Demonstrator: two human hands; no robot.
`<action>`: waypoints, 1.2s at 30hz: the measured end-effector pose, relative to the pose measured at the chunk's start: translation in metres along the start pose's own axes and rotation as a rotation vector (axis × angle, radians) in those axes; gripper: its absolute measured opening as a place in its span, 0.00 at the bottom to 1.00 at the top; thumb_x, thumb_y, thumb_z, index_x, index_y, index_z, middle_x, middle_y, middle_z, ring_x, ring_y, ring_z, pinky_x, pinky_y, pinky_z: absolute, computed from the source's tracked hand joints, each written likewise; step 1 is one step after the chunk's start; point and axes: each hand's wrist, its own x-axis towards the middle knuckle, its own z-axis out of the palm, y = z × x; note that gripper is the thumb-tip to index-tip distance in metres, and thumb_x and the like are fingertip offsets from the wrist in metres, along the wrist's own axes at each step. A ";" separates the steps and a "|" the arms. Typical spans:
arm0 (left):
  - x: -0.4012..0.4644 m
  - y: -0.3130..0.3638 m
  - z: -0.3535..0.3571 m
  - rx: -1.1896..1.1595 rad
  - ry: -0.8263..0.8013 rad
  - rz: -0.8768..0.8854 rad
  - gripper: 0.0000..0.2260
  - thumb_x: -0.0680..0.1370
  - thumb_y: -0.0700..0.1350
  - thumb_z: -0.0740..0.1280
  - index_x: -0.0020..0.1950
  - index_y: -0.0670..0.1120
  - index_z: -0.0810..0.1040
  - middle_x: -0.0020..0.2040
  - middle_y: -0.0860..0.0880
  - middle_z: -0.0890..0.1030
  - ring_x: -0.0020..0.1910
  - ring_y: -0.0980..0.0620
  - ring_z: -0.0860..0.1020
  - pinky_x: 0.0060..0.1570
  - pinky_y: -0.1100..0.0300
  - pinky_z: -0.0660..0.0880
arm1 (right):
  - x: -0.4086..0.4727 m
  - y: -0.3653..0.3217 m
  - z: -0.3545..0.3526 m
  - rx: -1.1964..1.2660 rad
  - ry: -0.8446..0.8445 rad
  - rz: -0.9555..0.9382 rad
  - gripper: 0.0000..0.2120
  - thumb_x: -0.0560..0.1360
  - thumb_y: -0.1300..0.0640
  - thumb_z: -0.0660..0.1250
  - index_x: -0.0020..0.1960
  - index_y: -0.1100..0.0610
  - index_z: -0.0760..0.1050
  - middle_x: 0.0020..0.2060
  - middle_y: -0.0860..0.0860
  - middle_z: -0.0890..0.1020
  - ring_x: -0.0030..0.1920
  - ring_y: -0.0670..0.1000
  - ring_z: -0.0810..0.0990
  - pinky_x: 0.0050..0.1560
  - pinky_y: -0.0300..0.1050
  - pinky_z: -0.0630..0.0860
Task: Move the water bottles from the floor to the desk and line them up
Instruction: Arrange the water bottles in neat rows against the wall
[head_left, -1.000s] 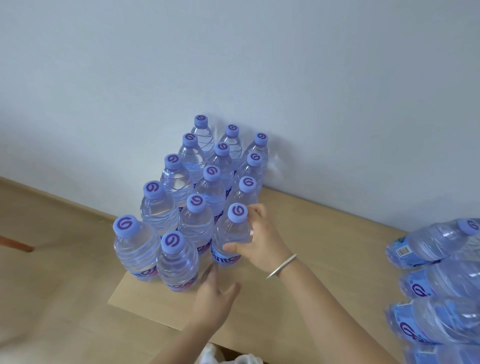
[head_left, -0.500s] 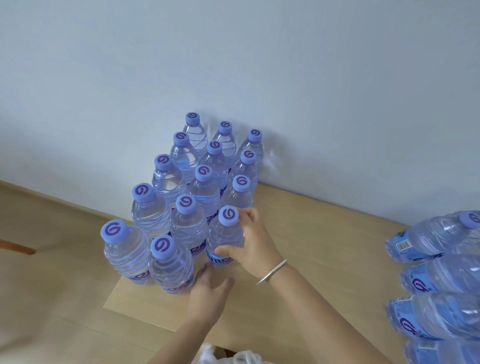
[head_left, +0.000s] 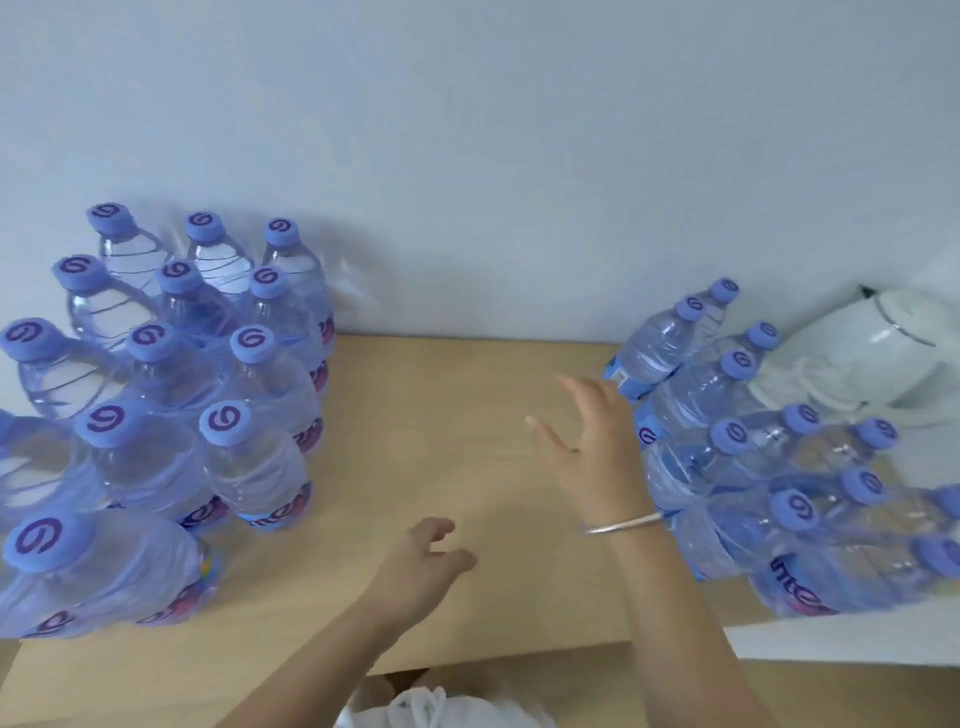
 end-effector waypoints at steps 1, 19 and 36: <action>0.002 0.007 0.008 0.058 -0.059 0.023 0.21 0.77 0.47 0.66 0.69 0.48 0.68 0.66 0.51 0.70 0.56 0.55 0.72 0.53 0.64 0.66 | -0.002 0.017 -0.021 -0.065 0.118 0.032 0.20 0.68 0.55 0.69 0.56 0.63 0.76 0.50 0.59 0.77 0.53 0.56 0.74 0.54 0.35 0.63; 0.007 0.038 0.063 0.185 -0.112 0.139 0.21 0.75 0.47 0.68 0.67 0.47 0.70 0.59 0.53 0.74 0.55 0.54 0.74 0.49 0.65 0.70 | -0.012 0.068 -0.061 0.118 0.294 0.486 0.12 0.72 0.61 0.70 0.53 0.63 0.74 0.42 0.50 0.75 0.49 0.56 0.76 0.46 0.37 0.64; -0.091 -0.013 -0.035 -0.230 -0.058 0.420 0.21 0.56 0.48 0.77 0.48 0.48 0.81 0.42 0.51 0.84 0.39 0.57 0.79 0.39 0.67 0.73 | -0.061 -0.091 -0.037 0.540 -0.286 0.249 0.15 0.64 0.48 0.76 0.48 0.47 0.75 0.43 0.43 0.80 0.40 0.39 0.76 0.42 0.33 0.73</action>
